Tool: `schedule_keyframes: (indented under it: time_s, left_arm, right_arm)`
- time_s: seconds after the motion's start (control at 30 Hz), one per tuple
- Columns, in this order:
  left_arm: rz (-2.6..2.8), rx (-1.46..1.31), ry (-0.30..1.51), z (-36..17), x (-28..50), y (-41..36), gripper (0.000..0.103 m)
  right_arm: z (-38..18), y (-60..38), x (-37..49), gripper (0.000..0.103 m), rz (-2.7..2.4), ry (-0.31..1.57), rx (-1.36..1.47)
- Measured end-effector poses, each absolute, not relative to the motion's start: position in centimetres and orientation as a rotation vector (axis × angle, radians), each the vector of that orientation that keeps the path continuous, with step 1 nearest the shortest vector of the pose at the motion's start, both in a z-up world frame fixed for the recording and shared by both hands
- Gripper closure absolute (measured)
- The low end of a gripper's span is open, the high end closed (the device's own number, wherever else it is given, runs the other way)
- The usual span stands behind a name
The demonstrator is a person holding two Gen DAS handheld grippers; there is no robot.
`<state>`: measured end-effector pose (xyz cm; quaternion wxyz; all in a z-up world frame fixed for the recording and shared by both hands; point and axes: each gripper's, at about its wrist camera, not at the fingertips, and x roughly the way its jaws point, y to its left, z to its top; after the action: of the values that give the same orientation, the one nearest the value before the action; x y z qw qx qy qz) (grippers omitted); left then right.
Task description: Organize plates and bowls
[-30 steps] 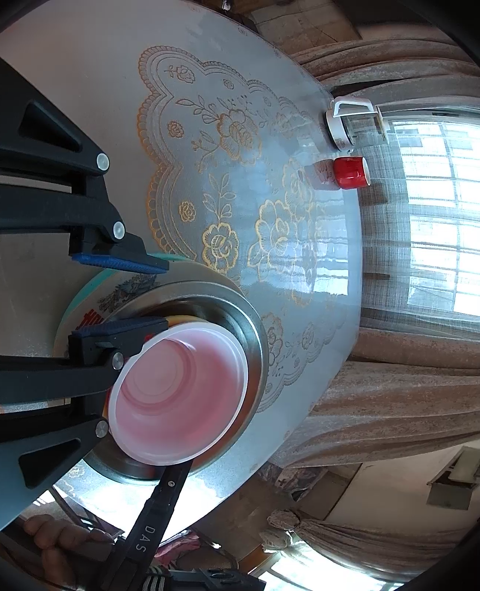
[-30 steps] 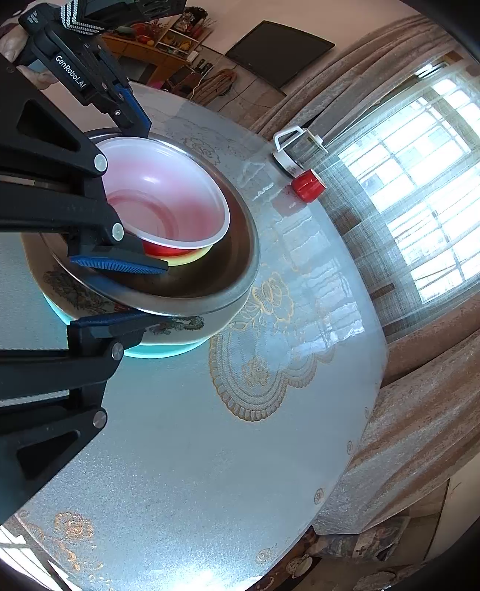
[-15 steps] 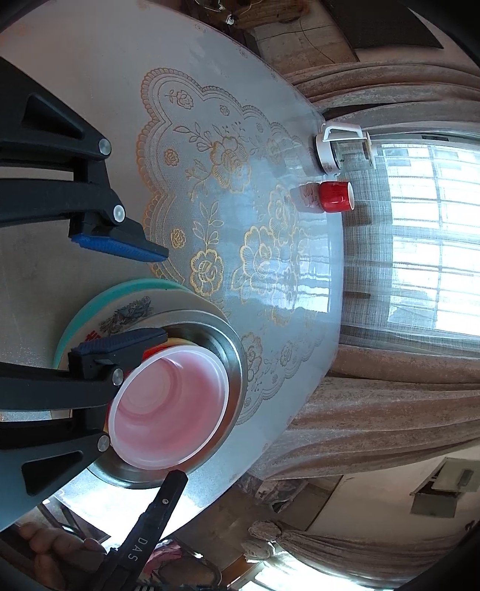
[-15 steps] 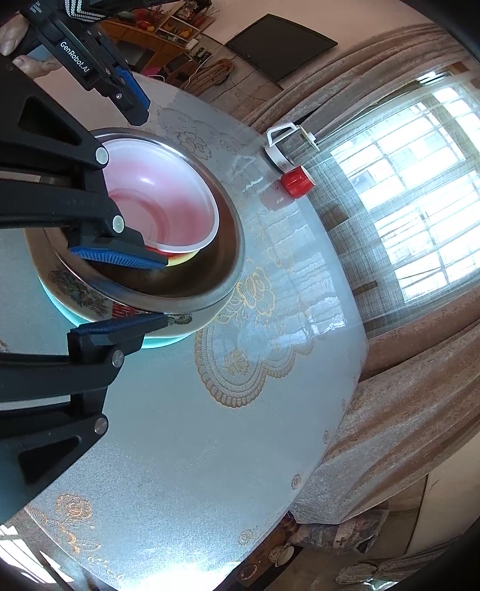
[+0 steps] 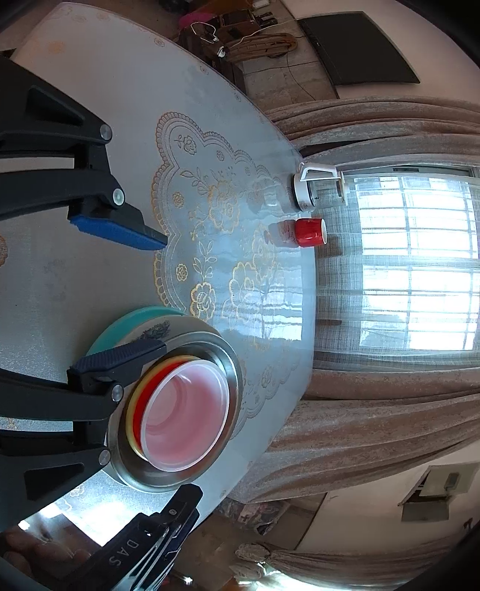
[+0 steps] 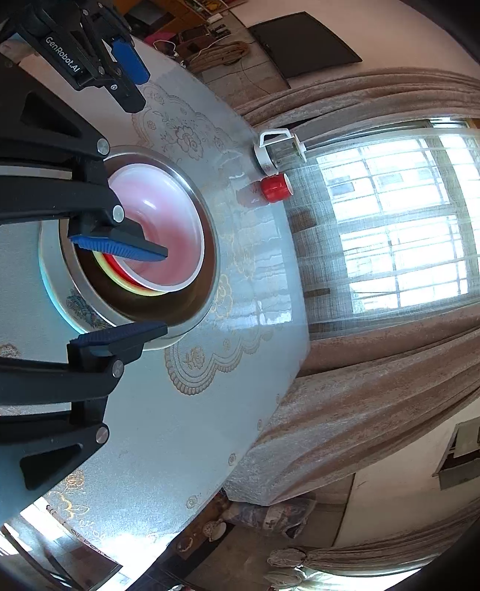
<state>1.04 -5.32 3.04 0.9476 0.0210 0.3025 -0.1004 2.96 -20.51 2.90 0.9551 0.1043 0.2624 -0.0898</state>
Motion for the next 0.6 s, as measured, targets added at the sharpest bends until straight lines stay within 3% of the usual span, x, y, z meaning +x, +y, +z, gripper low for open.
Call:
schedule_keyframes:
  time_s: [0.6]
  left_arm:
    - [-0.199, 0.047, 0.606, 2.8, -0.1, -5.6, 0.044]
  right_arm:
    - [2.5, -18.4, 2.0, 0.065, -0.213, 0.523, 0.162]
